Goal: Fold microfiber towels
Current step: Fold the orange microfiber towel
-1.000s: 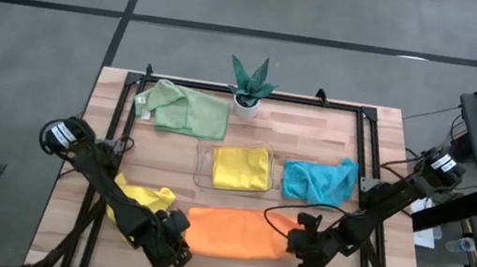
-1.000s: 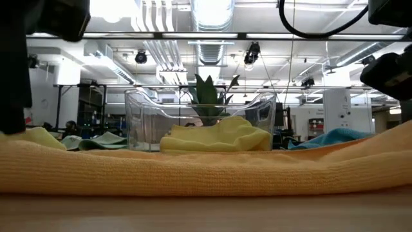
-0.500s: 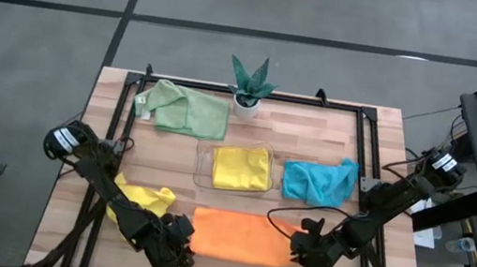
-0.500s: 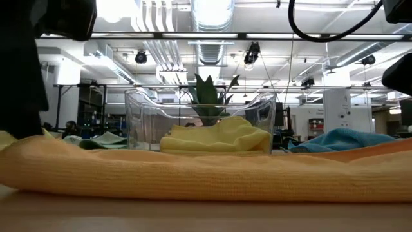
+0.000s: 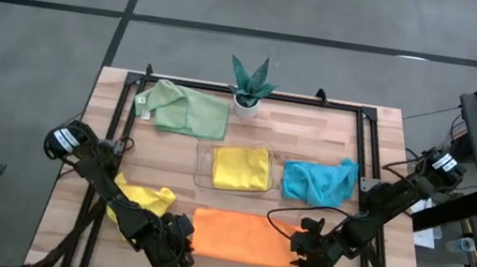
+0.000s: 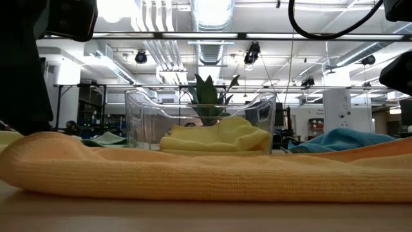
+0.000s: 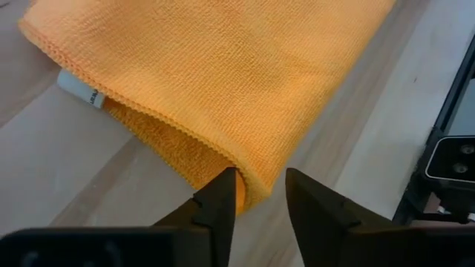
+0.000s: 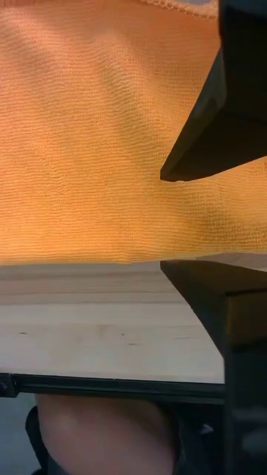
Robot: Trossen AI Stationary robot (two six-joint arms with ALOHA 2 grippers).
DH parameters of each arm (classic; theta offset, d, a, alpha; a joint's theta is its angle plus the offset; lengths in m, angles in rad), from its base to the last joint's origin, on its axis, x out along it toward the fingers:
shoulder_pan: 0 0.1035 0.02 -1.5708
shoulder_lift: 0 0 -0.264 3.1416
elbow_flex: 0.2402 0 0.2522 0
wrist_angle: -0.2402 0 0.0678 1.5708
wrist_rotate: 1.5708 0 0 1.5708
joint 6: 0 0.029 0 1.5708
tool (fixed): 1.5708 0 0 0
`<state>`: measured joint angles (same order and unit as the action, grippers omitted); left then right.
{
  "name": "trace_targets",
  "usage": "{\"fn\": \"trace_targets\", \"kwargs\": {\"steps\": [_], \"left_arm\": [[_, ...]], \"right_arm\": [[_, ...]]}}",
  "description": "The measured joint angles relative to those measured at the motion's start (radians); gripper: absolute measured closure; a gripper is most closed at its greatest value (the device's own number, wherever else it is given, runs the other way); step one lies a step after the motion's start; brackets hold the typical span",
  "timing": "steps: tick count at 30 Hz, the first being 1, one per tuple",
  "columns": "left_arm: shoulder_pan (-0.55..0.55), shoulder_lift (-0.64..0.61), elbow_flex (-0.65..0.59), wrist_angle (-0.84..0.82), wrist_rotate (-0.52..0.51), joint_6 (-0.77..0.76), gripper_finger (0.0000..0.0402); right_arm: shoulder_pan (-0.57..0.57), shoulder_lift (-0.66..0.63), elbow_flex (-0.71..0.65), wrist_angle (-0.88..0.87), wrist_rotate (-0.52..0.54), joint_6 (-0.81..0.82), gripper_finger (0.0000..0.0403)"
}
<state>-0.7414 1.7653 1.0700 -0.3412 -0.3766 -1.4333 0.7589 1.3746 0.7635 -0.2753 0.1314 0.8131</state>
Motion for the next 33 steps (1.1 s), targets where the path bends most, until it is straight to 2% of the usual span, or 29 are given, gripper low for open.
{"fn": "trace_targets", "kwargs": {"steps": [9, 15, 19, 28, 31, 33], "left_arm": [[0.0, 0.0, -0.03, 0.041, -0.002, -0.001, 0.0342], [0.001, 0.0, -0.051, 0.08, -0.012, -0.012, 0.035], [0.002, 0.0, -0.057, 0.09, -0.016, -0.025, 0.0335], [0.014, 0.022, -0.064, 0.096, -0.047, -0.026, 0.0273], [0.02, 0.042, -0.064, 0.098, -0.042, -0.024, 0.0273], [0.02, 0.047, -0.065, 0.095, -0.031, -0.002, 0.0289]], "right_arm": [[0.0, 0.0, 0.0, 0.0, 0.0, -0.002, 0.0227], [0.0, 0.0, 0.0, 0.0, 0.0, -0.002, 0.0225], [0.0, 0.0, 0.0, 0.0, 0.001, -0.002, 0.0225], [0.0, 0.0, 0.0, 0.001, 0.002, -0.002, 0.0225], [0.0, 0.0, 0.0, 0.0, 0.003, -0.002, 0.0225], [0.0, 0.0, 0.0, 0.0, 0.003, -0.002, 0.0225]]}}
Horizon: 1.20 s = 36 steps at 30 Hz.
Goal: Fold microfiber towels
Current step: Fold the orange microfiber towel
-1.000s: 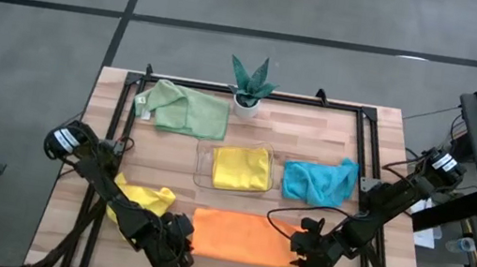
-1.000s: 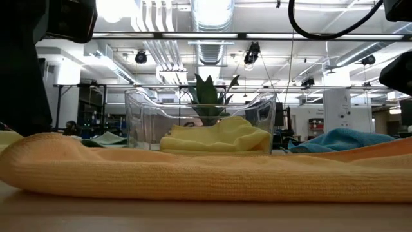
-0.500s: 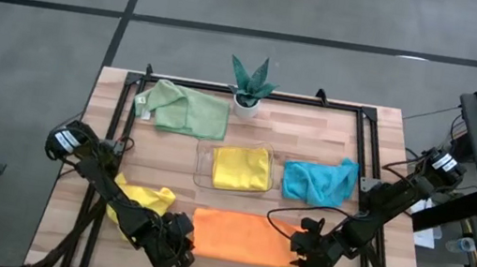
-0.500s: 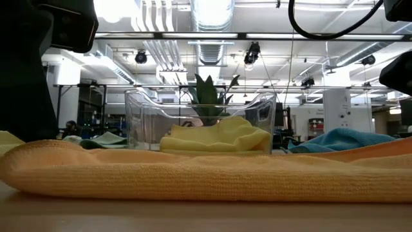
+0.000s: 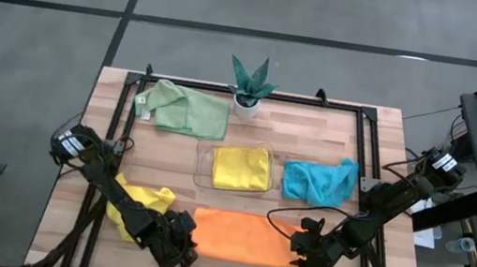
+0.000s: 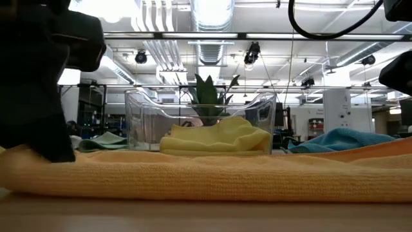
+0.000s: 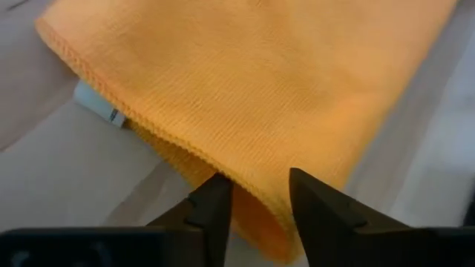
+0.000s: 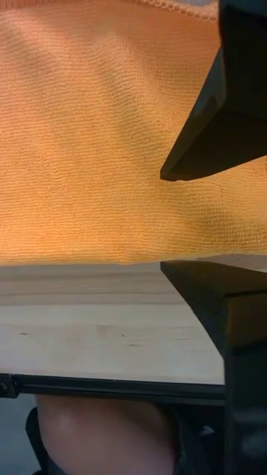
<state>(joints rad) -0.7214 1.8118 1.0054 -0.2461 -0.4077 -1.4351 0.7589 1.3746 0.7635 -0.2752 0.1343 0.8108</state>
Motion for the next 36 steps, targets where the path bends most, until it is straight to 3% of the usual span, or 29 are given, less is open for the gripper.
{"fn": "trace_targets", "kwargs": {"steps": [6, 12, 19, 23, 28, 36], "left_arm": [[-0.002, -0.021, 0.013, 0.004, 0.004, 0.085, 0.039], [-0.014, -0.031, 0.032, 0.001, 0.055, 0.24, 0.0392], [-0.014, -0.034, 0.02, -0.001, 0.146, 0.175, 0.0391], [-0.014, -0.034, 0.017, -0.004, 0.149, 0.159, 0.038], [-0.014, -0.036, 0.017, -0.006, 0.191, 0.171, 0.0339], [-0.014, -0.066, 0.027, -0.043, 0.286, 0.179, 0.026]], "right_arm": [[0.0, 0.0, 0.0, -0.004, 0.007, 0.0, 0.0225], [0.0, -0.003, 0.0, -0.039, 0.024, 0.027, 0.0225], [0.0, -0.006, 0.0, -0.047, 0.011, 0.071, 0.0225], [0.0, -0.008, 0.0, -0.099, -0.048, 0.178, 0.0225], [0.0, -0.018, 0.0, -0.219, -0.082, 0.342, 0.0225], [0.0, -0.028, 0.0, -0.326, -0.089, 0.404, 0.0225]]}}
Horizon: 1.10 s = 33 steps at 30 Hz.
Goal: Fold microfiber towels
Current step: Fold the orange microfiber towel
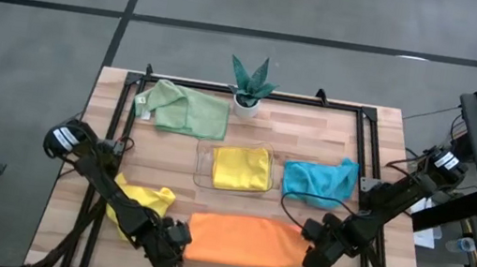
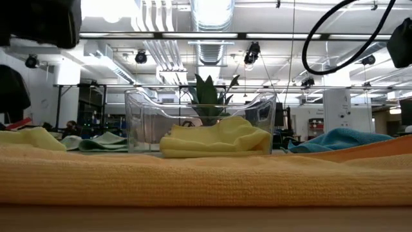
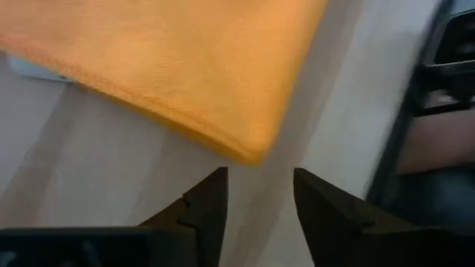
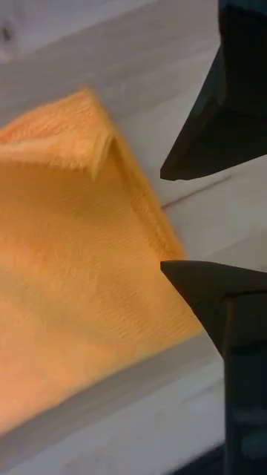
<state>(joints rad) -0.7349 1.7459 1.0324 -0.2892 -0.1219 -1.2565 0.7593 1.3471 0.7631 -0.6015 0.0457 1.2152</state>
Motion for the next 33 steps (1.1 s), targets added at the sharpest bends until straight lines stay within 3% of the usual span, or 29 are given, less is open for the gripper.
{"fn": "trace_targets", "kwargs": {"steps": [5, 14, 19, 26, 33], "left_arm": [[0.0, -0.017, 0.008, 0.061, -0.047, 0.001, 0.0249], [0.002, 0.01, 0.007, 0.125, -0.326, 0.117, 0.0249], [0.002, 0.048, 0.005, 0.124, -0.346, 0.114, 0.0249], [0.002, 0.084, 0.003, 0.126, -0.351, 0.111, 0.0249], [0.002, 0.131, -0.002, 0.126, -0.342, 0.11, 0.0249]], "right_arm": [[0.0, -0.001, 0.0, -0.014, 0.076, -0.005, 0.0225], [0.0, -0.001, -0.001, -0.022, 0.285, -0.056, 0.0231], [0.0, -0.001, -0.004, -0.022, 0.296, -0.087, 0.0268], [0.0, -0.001, -0.004, -0.023, 0.295, -0.138, 0.0383], [-0.018, -0.01, -0.003, -0.108, 0.296, -0.153, 0.0394]]}}
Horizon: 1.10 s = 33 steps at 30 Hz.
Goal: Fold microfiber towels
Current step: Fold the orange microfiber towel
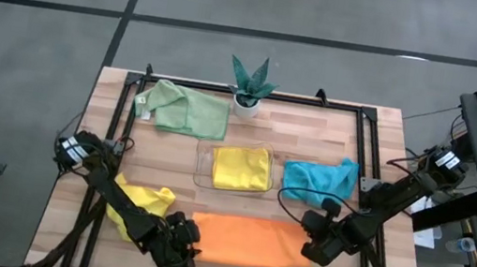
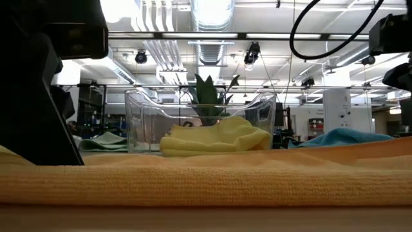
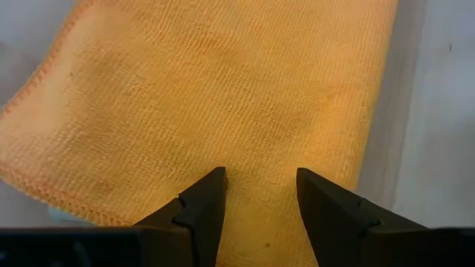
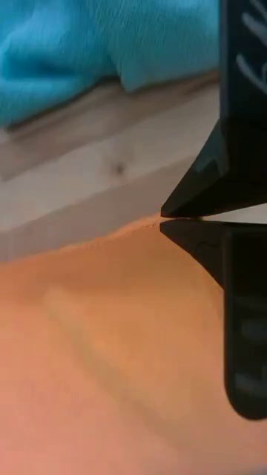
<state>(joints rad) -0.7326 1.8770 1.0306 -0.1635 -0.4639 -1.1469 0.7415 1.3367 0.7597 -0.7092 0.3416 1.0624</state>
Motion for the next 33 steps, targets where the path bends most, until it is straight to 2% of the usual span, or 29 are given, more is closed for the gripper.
{"fn": "trace_targets", "kwargs": {"steps": [12, 20, 25, 33], "left_arm": [[0.0, 0.015, -0.005, 0.006, 0.008, -0.033, 0.0249], [0.0, 0.013, -0.006, 0.004, 0.013, -0.034, 0.0249], [0.001, -0.014, -0.005, -0.016, 0.036, -0.016, 0.0249], [0.0, -0.062, 0.014, -0.006, 0.036, 0.003, 0.0249]], "right_arm": [[-0.034, 0.0, 0.0, -0.015, 0.052, -0.094, 0.0388], [-0.034, 0.0, 0.0, -0.029, 0.052, -0.086, 0.0331], [-0.034, -0.001, 0.023, -0.107, 0.049, -0.034, 0.0297], [-0.028, -0.002, 0.045, -0.113, 0.044, -0.039, 0.028]]}}
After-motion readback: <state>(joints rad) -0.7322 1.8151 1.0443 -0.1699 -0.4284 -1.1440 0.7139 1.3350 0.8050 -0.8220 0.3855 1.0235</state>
